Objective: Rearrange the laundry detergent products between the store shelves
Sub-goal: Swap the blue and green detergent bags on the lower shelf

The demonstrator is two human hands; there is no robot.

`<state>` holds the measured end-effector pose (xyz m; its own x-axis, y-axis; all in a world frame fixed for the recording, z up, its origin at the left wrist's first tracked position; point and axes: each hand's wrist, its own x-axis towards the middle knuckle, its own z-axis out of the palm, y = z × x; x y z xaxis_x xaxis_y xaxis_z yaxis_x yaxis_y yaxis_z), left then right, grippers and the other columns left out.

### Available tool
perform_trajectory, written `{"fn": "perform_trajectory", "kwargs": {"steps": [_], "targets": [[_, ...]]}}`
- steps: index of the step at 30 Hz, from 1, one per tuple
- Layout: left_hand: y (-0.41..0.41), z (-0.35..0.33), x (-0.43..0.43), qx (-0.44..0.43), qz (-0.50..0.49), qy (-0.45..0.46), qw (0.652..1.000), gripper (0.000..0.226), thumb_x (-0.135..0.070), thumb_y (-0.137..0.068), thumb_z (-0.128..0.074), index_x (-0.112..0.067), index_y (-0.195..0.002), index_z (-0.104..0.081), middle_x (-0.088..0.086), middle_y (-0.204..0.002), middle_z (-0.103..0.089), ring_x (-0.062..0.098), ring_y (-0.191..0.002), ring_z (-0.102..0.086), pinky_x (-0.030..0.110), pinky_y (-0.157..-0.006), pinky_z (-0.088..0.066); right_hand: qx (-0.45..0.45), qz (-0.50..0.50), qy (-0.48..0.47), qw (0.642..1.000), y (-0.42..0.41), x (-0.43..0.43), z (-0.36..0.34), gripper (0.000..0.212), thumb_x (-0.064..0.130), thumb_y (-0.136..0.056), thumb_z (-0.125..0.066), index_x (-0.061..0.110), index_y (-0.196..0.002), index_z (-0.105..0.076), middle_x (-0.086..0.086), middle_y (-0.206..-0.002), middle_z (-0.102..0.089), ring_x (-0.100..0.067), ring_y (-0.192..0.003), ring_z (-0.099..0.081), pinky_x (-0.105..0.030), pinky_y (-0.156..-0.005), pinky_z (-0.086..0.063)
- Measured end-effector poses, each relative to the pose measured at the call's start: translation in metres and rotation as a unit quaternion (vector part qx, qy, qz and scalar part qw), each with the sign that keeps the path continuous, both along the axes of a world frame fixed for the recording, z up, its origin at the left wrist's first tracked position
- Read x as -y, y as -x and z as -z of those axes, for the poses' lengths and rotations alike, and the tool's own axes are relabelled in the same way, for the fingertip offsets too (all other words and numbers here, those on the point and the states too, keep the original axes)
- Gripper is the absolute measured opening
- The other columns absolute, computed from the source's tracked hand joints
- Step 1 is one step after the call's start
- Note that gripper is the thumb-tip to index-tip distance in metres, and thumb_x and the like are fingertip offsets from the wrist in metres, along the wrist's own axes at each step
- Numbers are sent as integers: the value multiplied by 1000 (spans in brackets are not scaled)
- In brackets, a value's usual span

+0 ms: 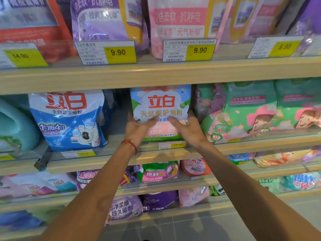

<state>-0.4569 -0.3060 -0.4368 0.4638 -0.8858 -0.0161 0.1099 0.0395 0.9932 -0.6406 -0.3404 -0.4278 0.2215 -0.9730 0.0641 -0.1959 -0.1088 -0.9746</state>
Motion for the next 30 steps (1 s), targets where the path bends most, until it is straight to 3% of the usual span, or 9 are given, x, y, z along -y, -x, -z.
{"fn": "perform_trajectory", "kwargs": {"steps": [4,7,9,11,13,17,22,28,30], "targets": [[-3,-7,-2,76,2,-67,995,52,-20,-78,-88,-12,-122,-62,-4,-108,-77,12,-100,-73,29,-92,-59,-39,60,20,997,-6,1,-3,29,34,-91,-80,19,-113,-68,3,-109,-79,-12,-100,-74,-36,-95,-60],[-3,-14,-18,194,-20,-123,973,51,-46,-79,-84,-17,-115,-63,-5,-106,-74,5,-86,-68,12,-69,-51,-78,97,17,992,-7,-14,-7,43,40,-90,-79,11,-120,-67,-4,-115,-76,-20,-107,-72,-42,-96,-58],[-3,-13,-36,249,-40,-123,960,43,-47,-82,-80,-21,-110,-61,-4,-108,-69,7,-89,-66,7,-65,-46,-87,139,39,986,-9,-37,-8,54,36,-92,-78,6,-132,-59,-12,-127,-67,-28,-120,-63,-45,-104,-51],[-6,-16,-56,263,-59,-117,956,56,-40,-88,-77,-12,-131,-55,7,-131,-62,22,-120,-61,23,-94,-52,-116,181,101,971,-15,-61,-9,57,25,-93,-78,-2,-137,-54,-19,-132,-56,-32,-122,-55,-40,-107,-44],[-15,-20,-75,254,-82,-120,956,65,-30,-91,-75,-6,-145,-47,12,-146,-54,26,-134,-51,37,-111,-43,-146,188,143,961,-25,-81,-10,53,18,-92,-78,-3,-135,-54,-21,-131,-52,-25,-117,-53,-27,-103,-41],[-50,-22,-118,272,-157,-129,941,50,-12,-91,-72,-3,-137,-54,15,-137,-60,30,-126,-56,37,-108,-45,-127,90,113,981,-61,-107,-17,37,14,-94,-74,4,-127,-62,-11,-125,-62,-24,-114,-59,-37,-102,-49],[-116,-29,-156,311,-226,-158,909,58,-8,-90,-73,3,-140,-48,24,-139,-52,39,-131,-50,45,-111,-40,-158,-25,111,981,-118,-130,-27,32,14,-96,-73,3,-124,-64,-5,-117,-65,-22,-108,-62,-20,-90,-44],[-187,-29,-154,308,-179,-171,919,85,-17,-87,-79,3,-153,-28,21,-154,-37,36,-141,-41,37,-115,-33,-151,-92,30,984,-188,-118,-30,69,33,-94,-76,5,-149,-46,-13,-150,-55,-25,-137,-52,-36,-111,-45],[-204,-24,-150,300,-145,-155,930,84,-19,-85,-82,2,-151,-33,19,-151,-43,34,-137,-47,39,-114,-40,-146,-92,-2,985,-210,-111,-30,71,37,-92,-77,9,-150,-46,-10,-150,-56,-25,-137,-54,-43,-112,-47]]}}
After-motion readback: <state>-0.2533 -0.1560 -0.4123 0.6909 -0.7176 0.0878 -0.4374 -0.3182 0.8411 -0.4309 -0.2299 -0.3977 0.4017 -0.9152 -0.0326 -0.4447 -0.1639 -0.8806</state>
